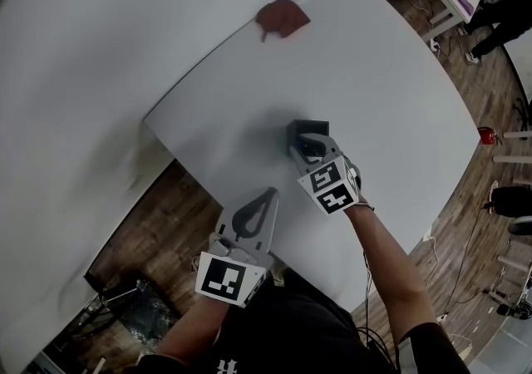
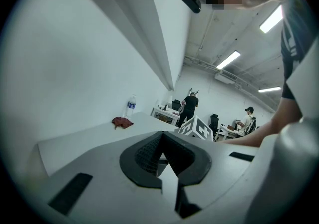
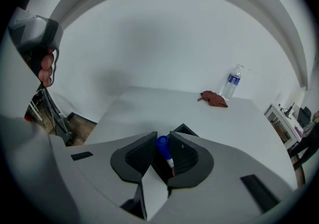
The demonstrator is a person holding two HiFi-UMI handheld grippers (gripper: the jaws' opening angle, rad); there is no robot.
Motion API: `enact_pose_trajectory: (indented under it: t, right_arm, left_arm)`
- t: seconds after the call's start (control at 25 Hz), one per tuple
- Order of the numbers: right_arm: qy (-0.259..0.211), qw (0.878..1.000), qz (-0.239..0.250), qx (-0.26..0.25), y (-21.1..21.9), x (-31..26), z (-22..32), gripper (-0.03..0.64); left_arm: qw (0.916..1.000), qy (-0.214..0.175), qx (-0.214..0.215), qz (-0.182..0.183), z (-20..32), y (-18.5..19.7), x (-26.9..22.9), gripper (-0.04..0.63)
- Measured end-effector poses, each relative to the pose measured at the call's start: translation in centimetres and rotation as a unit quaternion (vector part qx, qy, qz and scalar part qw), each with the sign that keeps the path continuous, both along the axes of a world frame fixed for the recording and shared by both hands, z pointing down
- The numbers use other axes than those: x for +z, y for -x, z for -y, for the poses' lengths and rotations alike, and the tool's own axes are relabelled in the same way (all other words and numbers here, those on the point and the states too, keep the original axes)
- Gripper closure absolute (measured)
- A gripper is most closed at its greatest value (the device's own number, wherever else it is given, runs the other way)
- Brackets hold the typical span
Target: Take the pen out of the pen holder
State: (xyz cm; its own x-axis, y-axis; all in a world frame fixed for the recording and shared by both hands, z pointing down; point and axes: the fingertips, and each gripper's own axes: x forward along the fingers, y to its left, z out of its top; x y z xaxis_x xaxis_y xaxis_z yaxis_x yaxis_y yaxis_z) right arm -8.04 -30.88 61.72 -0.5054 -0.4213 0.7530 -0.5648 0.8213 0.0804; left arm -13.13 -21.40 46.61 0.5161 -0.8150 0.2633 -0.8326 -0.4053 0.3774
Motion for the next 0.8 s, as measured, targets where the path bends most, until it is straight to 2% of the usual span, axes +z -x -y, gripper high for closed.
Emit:
enact_pose_trajectory:
  t: [0.36,0.8]
  right_arm:
    - [-0.039,0.998,0.018,0.043,-2.3,-3.7,0.5,0.545]
    - [-0.083,0.982,0.138,0.099,-5.2,-13.5,-2.8,0.545]
  left_arm:
    - [0.9995,-0.023,0.018,0.006,-0.1,-1.3,-0.8,0.589]
    - [0.9971,-0.053,0.051,0.021,-1.9,-5.2,-4.0,0.589]
